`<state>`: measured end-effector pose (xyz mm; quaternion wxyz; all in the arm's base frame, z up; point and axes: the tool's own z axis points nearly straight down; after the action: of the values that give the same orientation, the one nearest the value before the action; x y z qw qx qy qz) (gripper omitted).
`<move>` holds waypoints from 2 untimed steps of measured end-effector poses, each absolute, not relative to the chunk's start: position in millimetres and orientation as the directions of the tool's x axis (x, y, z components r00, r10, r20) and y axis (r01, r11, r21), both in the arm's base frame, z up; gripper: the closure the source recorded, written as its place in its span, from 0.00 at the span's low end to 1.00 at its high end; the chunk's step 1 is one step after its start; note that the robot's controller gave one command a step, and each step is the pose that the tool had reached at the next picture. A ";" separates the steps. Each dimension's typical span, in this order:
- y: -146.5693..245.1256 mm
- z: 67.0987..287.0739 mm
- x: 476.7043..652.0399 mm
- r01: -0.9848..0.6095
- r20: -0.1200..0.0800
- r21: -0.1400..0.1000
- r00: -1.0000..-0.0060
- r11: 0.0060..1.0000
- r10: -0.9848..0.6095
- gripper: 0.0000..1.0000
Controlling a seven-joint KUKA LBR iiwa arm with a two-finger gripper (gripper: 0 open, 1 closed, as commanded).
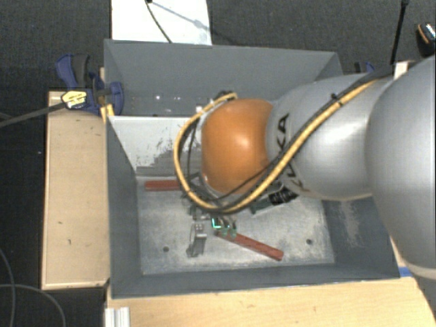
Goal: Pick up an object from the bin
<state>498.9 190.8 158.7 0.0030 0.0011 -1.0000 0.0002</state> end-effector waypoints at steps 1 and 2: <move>192.4 79.2 546.7 -0.173 -0.001 0.000 -0.985 0.985 -0.173 0.00; 126.3 69.8 536.6 -0.174 0.001 -0.002 -0.985 0.985 -0.174 0.00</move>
Offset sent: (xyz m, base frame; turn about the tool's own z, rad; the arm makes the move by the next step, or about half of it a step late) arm 0.0475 0.0021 -0.0770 -0.1720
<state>536.6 126.3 69.8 0.0006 0.0874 -0.9962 0.0012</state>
